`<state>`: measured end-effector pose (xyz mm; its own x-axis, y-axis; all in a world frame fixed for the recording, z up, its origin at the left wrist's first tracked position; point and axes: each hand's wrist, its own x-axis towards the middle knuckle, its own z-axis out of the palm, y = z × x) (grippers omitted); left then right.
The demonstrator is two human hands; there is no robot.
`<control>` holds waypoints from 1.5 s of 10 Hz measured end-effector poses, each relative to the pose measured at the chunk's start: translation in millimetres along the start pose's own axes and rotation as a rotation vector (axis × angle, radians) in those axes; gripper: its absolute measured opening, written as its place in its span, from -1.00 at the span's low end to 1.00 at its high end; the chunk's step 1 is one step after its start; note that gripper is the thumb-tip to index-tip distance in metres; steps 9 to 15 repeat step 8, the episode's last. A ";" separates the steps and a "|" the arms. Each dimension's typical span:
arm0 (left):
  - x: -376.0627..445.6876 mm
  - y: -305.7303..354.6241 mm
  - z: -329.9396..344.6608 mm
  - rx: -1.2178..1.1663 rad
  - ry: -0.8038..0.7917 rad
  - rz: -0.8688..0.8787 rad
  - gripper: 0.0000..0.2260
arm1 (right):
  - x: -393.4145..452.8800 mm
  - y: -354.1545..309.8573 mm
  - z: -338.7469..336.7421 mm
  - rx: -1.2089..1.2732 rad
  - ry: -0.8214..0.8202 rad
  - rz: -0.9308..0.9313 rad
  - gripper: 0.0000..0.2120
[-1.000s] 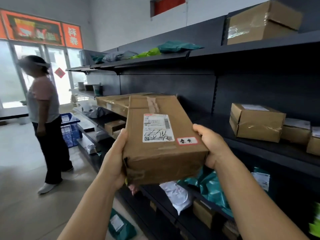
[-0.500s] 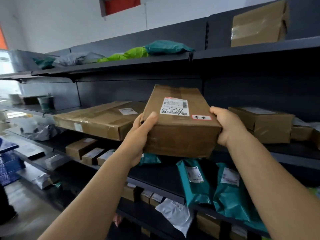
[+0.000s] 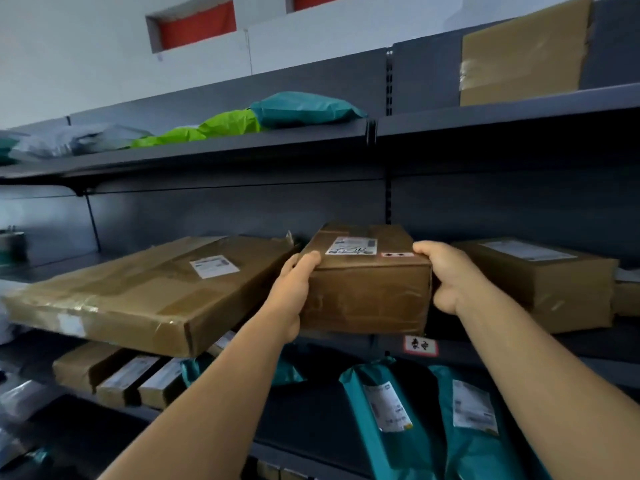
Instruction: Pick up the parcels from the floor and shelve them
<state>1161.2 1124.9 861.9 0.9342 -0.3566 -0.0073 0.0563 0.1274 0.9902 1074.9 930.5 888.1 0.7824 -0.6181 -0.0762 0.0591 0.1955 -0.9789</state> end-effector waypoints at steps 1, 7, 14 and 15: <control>23.2 -4.5 4.6 -0.007 0.014 -0.008 -0.41 | 21.2 3.6 3.8 -0.005 0.023 0.013 -0.85; 54.3 -25.0 -12.1 0.098 0.022 0.111 -0.30 | 14.6 15.8 28.0 -0.025 0.218 0.010 -0.68; 40.7 -22.3 -14.0 0.183 0.058 0.150 -0.25 | -4.0 16.8 24.6 -0.018 0.296 -0.055 -0.49; 40.7 -22.3 -14.0 0.183 0.058 0.150 -0.25 | -4.0 16.8 24.6 -0.018 0.296 -0.055 -0.49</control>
